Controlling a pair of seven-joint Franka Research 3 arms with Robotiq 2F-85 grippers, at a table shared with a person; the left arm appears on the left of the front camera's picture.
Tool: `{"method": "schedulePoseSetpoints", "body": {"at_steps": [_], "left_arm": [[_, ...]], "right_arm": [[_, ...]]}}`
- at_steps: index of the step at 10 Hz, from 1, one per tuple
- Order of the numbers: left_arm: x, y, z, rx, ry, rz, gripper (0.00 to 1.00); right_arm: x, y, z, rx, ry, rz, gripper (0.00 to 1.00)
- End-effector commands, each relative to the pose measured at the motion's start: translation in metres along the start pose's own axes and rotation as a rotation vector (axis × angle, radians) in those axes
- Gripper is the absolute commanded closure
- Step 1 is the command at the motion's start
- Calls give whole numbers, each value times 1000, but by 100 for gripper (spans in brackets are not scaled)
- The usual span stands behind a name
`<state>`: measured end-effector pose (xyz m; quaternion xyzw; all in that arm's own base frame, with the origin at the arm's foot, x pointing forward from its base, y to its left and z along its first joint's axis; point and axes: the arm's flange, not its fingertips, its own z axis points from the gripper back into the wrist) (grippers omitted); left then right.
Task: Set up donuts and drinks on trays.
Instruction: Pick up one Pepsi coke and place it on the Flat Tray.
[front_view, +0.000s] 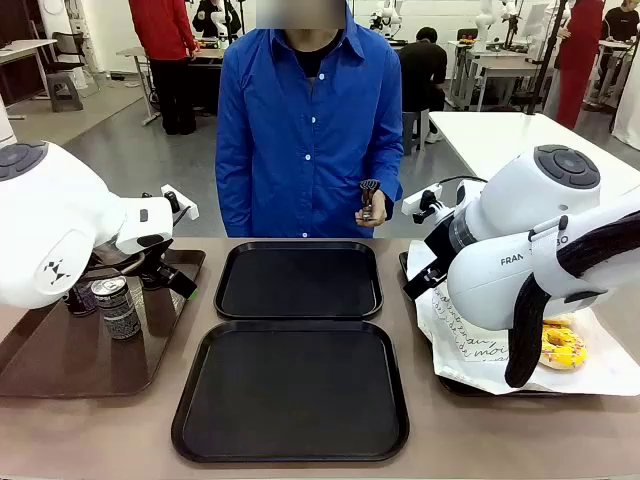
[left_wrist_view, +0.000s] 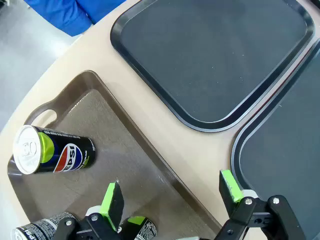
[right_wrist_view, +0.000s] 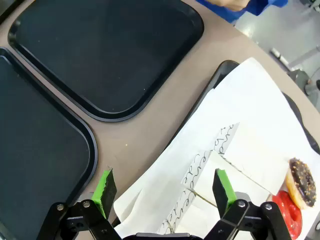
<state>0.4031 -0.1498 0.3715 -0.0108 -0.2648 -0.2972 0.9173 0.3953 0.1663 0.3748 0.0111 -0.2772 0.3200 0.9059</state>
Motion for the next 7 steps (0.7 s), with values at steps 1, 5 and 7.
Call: {"method": "schedulePoseSetpoints", "body": {"at_steps": [1,5,7], "left_arm": [[0,0,0,0,0,0,0],[0,0,0,0,0,0,0],[0,0,0,0,0,0,0]], "right_arm": [[0,0,0,0,0,0,0],[0,0,0,0,0,0,0],[0,0,0,0,0,0,0]]}}
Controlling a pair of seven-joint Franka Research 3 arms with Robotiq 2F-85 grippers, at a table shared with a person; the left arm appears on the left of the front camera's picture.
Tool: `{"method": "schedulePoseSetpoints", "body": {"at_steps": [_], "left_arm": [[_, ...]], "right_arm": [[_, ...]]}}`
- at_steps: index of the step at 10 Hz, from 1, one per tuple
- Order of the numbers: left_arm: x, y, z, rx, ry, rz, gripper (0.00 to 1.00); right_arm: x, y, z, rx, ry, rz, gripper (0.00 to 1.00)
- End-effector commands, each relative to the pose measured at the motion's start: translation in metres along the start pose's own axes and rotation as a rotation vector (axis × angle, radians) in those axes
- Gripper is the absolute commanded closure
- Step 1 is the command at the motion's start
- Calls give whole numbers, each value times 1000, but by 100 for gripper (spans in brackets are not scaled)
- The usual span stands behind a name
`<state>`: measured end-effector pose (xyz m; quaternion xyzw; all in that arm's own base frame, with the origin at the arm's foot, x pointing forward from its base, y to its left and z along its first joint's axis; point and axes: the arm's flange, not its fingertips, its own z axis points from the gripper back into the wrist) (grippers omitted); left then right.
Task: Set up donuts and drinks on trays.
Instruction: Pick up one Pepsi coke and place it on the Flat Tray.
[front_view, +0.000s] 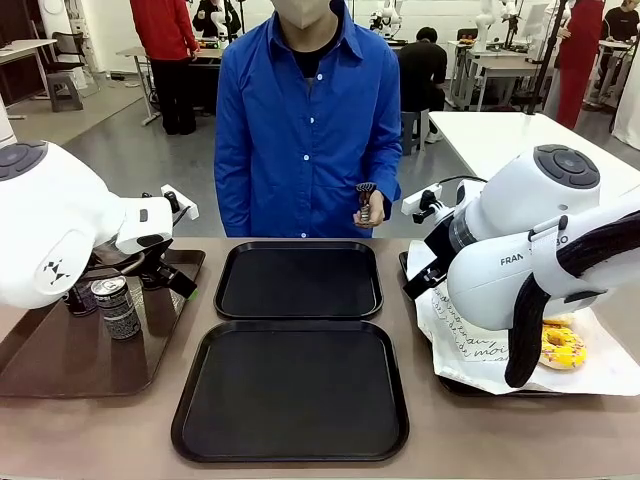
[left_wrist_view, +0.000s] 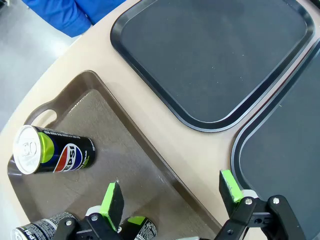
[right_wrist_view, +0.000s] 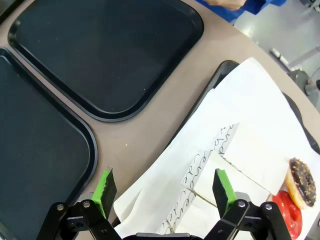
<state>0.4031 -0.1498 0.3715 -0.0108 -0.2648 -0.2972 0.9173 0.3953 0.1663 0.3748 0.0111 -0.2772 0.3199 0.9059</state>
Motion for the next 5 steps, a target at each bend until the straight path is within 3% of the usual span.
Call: {"method": "schedulePoseSetpoints", "body": {"at_steps": [1,5], "left_arm": [[0,0,0,0,0,0,0],[0,0,0,0,0,0,0]], "right_arm": [[0,0,0,0,0,0,0],[0,0,0,0,0,0,0]]}}
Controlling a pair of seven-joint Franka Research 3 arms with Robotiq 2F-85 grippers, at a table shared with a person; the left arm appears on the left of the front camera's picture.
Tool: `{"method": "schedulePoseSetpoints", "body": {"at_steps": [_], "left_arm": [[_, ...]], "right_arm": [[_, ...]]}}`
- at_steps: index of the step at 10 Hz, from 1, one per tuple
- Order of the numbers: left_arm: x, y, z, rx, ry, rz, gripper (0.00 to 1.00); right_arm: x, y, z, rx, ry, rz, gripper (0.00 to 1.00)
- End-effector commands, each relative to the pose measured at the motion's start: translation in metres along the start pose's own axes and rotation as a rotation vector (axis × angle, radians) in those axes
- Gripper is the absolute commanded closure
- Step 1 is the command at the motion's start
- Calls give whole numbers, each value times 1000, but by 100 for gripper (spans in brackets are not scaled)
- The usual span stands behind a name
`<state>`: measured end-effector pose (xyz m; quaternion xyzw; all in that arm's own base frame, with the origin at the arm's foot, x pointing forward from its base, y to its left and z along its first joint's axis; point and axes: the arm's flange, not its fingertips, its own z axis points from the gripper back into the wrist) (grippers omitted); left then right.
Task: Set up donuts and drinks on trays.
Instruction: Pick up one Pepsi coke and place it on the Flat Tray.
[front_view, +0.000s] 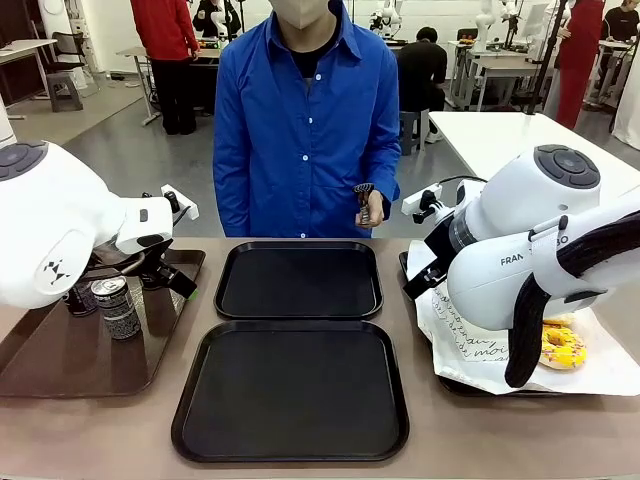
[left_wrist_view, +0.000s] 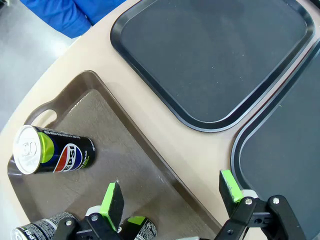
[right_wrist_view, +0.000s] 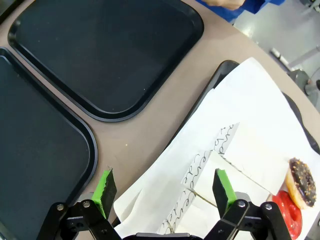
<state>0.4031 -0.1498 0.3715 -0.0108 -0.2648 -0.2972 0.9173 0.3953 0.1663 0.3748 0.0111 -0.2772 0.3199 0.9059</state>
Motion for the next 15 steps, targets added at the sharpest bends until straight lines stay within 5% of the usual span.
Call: {"method": "schedulePoseSetpoints", "body": {"at_steps": [1,4,6,7,10,12,13,14,15], "left_arm": [[0,0,0,0,0,0,0],[0,0,0,0,0,0,0],[-31,1,63,33,-39,-45,0],[-56,10,88,-1,-45,-53,0],[-116,24,109,-165,151,-73,0],[-142,5,116,-187,183,-83,0],[-145,-1,120,-150,162,-95,0],[-42,53,117,-183,191,-74,0],[-42,53,117,-183,191,-74,0]], "right_arm": [[0,0,0,0,0,0,0],[0,0,0,0,0,0,0],[-44,10,55,-40,-26,28,0],[-71,13,83,40,-3,24,0],[-147,18,143,138,248,-34,0],[-169,17,152,102,310,-30,0],[-162,4,141,49,310,-38,0],[-46,-17,159,128,296,-58,0],[-46,-17,159,128,296,-58,0]]}}
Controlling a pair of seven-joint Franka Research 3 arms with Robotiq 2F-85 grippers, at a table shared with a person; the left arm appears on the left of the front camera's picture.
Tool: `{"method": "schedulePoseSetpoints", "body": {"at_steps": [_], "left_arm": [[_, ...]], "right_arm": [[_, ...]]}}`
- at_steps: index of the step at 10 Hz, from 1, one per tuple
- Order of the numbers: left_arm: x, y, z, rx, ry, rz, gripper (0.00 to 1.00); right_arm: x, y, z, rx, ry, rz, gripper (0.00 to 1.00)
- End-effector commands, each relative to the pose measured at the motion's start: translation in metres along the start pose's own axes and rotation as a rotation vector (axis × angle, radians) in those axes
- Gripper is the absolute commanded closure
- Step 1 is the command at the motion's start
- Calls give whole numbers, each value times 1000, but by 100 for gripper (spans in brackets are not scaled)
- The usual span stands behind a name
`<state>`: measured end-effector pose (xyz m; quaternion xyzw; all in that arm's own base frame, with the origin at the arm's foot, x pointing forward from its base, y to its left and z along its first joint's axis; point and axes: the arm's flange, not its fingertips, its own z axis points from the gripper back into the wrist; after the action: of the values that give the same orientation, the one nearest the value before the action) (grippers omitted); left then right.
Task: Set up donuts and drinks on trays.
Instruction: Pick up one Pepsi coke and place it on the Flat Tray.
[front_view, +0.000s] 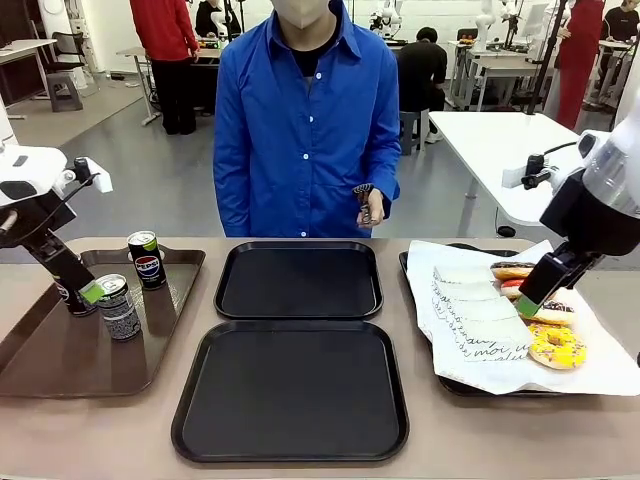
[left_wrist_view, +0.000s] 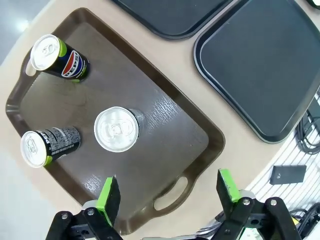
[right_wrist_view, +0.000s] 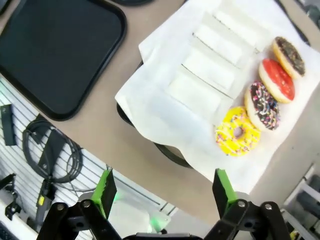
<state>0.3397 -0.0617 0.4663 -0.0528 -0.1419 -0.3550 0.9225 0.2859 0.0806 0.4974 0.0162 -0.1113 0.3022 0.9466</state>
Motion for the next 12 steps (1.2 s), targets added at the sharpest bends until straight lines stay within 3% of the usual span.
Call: {"method": "schedulePoseSetpoints", "body": {"at_steps": [1,2,3,4,6,8,12], "left_arm": [[5,4,-10,-1,-14,3,0],[0,0,0,0,0,0,0],[0,22,9,-316,-164,196,0],[-13,40,21,-594,-265,333,0],[-37,73,40,-834,-365,445,0],[-56,104,42,-974,-369,551,0],[-115,166,22,-1109,-373,747,0]], "right_arm": [[15,6,-12,22,-23,12,0],[0,0,0,0,0,0,0],[0,-27,5,291,-45,-125,0],[-9,-65,9,553,-90,-271,0],[-32,-121,7,844,-181,-426,0],[-57,-172,-8,1022,-176,-565,0],[-125,-235,-25,1156,-281,-713,0]]}}
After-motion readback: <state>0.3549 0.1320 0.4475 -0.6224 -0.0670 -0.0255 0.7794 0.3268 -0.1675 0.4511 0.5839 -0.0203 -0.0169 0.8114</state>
